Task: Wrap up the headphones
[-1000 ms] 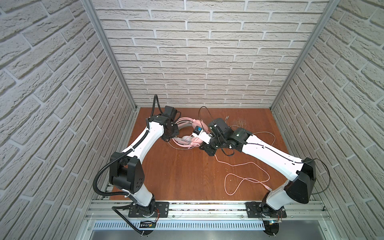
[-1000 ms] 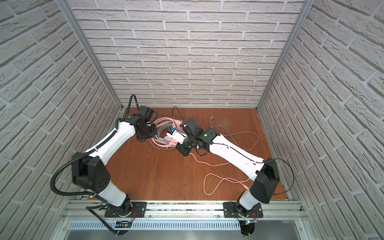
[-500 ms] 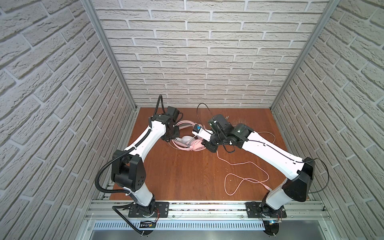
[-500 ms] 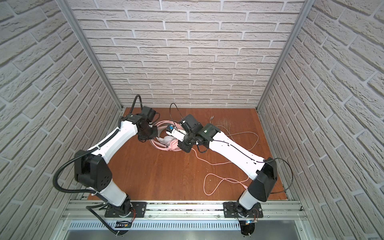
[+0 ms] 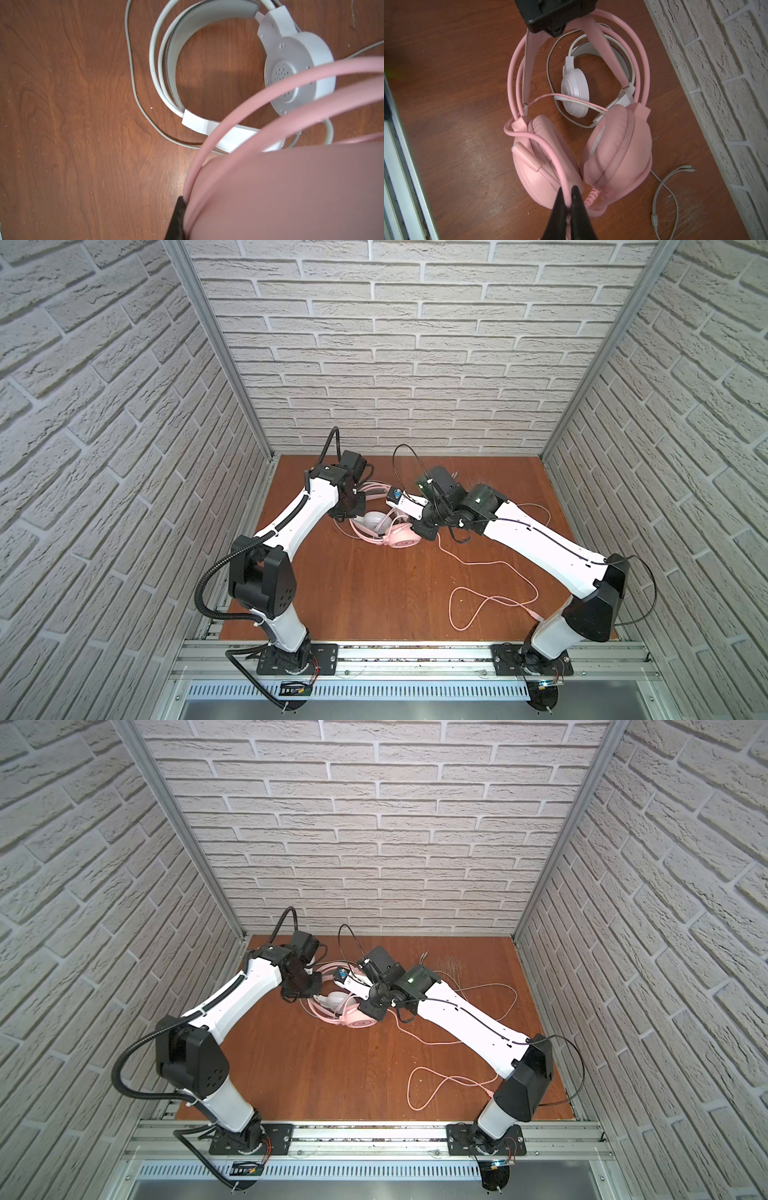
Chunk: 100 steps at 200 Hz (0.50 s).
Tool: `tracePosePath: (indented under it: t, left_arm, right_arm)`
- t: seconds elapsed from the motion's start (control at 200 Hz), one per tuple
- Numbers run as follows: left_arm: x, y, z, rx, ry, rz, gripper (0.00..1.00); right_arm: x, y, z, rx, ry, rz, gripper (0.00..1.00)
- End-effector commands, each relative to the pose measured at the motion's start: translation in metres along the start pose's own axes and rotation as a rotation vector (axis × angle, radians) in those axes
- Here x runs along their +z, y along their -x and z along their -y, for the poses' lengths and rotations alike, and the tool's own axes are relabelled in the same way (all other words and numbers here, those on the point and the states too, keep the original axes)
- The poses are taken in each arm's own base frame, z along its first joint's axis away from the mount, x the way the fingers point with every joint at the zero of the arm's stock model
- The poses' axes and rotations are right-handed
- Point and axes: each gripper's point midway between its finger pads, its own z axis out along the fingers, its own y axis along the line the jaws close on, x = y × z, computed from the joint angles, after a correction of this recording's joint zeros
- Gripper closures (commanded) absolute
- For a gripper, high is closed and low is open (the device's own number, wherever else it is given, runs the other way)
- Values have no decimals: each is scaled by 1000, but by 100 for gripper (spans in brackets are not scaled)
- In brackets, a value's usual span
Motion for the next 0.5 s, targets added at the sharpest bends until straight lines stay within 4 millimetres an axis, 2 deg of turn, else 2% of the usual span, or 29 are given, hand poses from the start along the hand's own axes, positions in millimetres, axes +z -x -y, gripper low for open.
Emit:
tracePosePath:
  t: [0.0, 0.225, 0.495]
  left_arm:
    - [-7, 2, 17, 50, -57, -5, 100]
    - [-4, -3, 25, 102, -72, -31, 100]
    - [-2, -10, 31, 151, -92, -52, 100]
  right_arm:
    - [-12, 19, 14, -39, -79, 58, 94]
    - [-6, 11, 33, -96, -174, 1, 94]
    - [0, 14, 48, -78, -190, 51, 94]
